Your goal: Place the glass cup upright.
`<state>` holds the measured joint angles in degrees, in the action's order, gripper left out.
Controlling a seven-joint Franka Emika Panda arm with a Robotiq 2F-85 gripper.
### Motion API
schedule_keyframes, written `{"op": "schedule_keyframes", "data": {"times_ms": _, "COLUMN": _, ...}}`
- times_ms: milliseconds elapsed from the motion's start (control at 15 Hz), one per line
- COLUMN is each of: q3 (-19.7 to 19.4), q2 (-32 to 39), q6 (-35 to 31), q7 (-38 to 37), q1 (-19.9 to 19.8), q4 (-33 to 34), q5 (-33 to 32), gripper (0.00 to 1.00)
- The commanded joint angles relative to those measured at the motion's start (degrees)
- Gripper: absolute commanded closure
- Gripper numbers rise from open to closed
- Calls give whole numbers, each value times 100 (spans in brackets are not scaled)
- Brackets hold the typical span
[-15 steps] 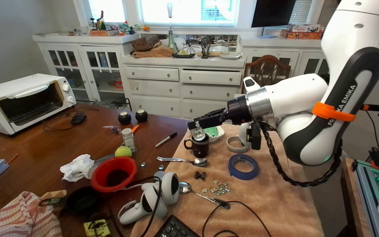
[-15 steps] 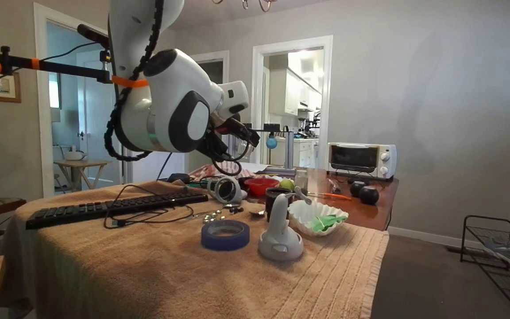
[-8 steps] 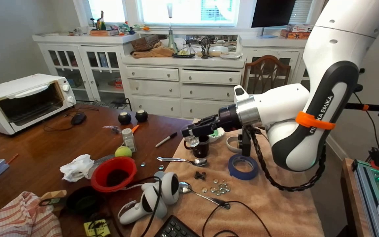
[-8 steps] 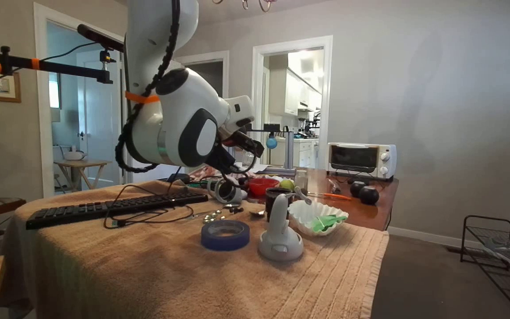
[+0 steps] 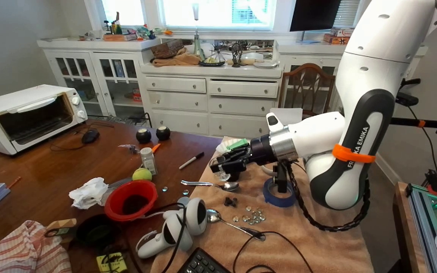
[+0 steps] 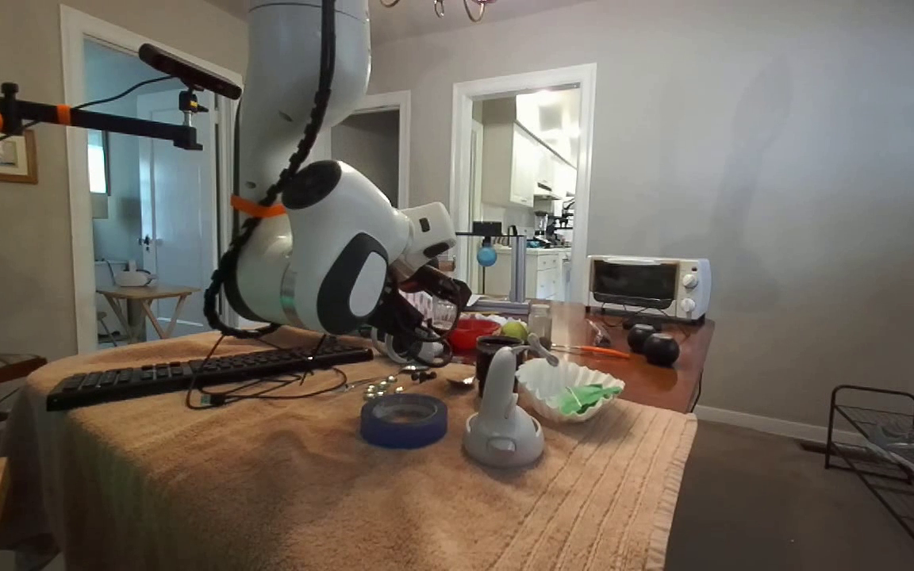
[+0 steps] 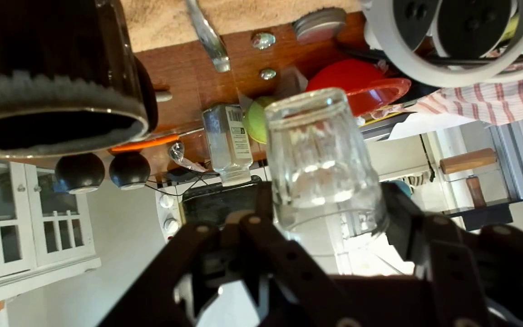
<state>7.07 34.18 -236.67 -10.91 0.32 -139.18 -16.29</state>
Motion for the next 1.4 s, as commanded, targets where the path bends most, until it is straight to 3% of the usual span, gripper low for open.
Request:
{"op": "schedule_keyframes", "data": {"times_ms": 0, "q3": 34, "q2": 513, "q6": -347, "q7": 291, "q1": 61, "q4": 367, "q5": 180, "gripper": 66}}
{"op": "schedule_keyframes", "data": {"times_ms": 1333, "q3": -30, "q2": 1436, "q6": 94, "q7": 656, "q1": 113, "q4": 1210, "q5": 343, "gripper": 66}}
